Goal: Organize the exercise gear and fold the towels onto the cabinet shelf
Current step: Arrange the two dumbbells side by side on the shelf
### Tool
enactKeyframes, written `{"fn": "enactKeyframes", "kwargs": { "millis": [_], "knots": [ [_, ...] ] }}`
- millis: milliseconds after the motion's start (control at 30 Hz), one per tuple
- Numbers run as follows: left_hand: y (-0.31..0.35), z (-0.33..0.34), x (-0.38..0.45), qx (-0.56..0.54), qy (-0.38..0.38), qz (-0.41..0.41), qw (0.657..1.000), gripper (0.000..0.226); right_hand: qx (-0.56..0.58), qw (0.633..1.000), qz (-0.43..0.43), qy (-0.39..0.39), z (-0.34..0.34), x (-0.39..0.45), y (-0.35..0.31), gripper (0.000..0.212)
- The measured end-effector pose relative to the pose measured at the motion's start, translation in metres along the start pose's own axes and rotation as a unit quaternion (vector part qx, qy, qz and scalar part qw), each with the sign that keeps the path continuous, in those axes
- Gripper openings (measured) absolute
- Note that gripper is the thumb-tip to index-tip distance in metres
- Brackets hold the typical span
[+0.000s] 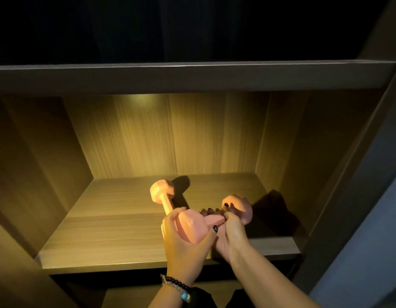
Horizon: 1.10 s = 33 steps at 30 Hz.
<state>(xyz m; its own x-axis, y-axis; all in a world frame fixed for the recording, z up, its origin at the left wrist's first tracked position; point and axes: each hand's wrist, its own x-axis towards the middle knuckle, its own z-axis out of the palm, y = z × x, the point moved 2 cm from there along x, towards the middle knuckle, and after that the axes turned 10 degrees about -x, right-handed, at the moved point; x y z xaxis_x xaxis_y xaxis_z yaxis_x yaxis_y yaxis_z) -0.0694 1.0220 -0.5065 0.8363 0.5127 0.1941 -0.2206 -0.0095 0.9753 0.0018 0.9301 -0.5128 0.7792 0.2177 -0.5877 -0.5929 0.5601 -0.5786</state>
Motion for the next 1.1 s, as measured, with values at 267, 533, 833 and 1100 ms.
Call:
{"fn": "enactKeyframes", "kwargs": {
  "millis": [267, 533, 833, 1100],
  "knots": [
    [-0.022, -0.029, 0.038, 0.134, -0.006, 0.017, 0.991, 0.03, -0.217, 0.97, -0.021, 0.111, -0.02, 0.008, -0.028, 0.025],
    [-0.047, -0.012, 0.05, 0.432, -0.068, 0.017, 0.899, 0.065, -0.476, 0.869, 0.022, 0.133, 0.002, 0.028, -0.019, 0.017],
    [-0.046, -0.045, 0.066, 0.416, -0.181, 0.058, 0.889, 0.047, -0.625, 0.774, -0.021, 0.096, 0.029, 0.028, -0.019, 0.038],
    [-0.034, -0.136, 0.077, 0.409, -0.238, 0.075, 0.878, 0.051, -0.772, 0.626, -0.114, 0.017, 0.029, 0.018, 0.006, 0.077]
  ]
}}
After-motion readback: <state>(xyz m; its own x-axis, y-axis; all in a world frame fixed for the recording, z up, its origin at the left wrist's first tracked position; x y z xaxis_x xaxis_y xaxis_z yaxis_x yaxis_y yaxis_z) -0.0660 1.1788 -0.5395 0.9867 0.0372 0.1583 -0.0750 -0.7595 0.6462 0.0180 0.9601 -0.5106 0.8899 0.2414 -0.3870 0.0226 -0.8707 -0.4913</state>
